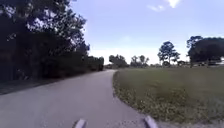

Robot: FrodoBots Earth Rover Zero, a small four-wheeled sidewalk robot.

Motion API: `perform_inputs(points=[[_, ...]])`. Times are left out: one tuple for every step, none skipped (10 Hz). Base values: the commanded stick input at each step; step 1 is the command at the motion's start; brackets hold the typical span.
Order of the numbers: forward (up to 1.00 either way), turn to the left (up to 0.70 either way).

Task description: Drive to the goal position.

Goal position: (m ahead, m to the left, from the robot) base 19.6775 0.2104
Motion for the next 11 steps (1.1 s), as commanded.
perform_inputs(points=[[0.5, 0.5], [0.5, 0.5], [0.5, 0.5], [0.5, 0.5], [0.5, 0.5], [0.5, 0.5], [0.5, 0.5], [0.5, 0.23], [0.5, 0.0], [0.5, 0.0], [0.5, 0.0]])
